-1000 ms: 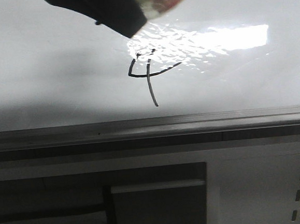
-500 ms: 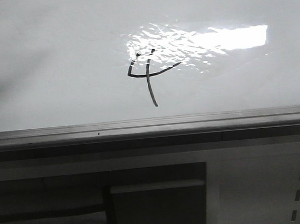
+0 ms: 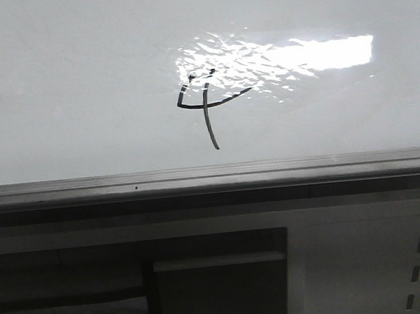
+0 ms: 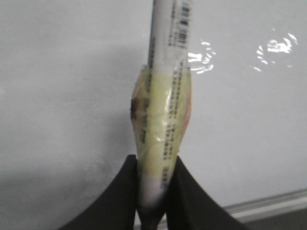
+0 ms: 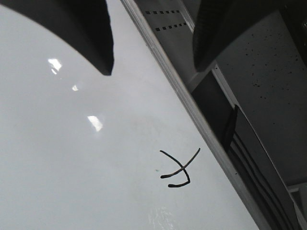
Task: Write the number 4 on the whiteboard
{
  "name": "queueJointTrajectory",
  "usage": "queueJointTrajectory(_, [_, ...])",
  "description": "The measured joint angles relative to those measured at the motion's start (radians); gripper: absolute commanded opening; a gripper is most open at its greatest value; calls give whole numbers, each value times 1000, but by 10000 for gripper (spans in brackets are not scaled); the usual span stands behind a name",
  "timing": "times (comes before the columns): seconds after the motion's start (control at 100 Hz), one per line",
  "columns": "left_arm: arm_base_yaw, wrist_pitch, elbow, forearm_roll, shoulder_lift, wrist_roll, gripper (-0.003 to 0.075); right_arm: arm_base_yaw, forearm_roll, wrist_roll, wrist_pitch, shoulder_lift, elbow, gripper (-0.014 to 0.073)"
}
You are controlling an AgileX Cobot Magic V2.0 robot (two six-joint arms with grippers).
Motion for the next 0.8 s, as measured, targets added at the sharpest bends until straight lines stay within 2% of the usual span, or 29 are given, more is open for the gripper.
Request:
queueJointTrajectory(0.17, [52, -43, 0, -16, 67, -4, -20, 0, 0, 1, 11, 0, 0, 331])
queueJointTrajectory(0.68, [54, -147, 0, -102, 213, -4, -20, 0, 0, 2, 15, 0, 0, 331])
queueJointTrajectory(0.8, [54, -166, 0, -104, 216, -4, 27, 0, 0, 2, 15, 0, 0, 331])
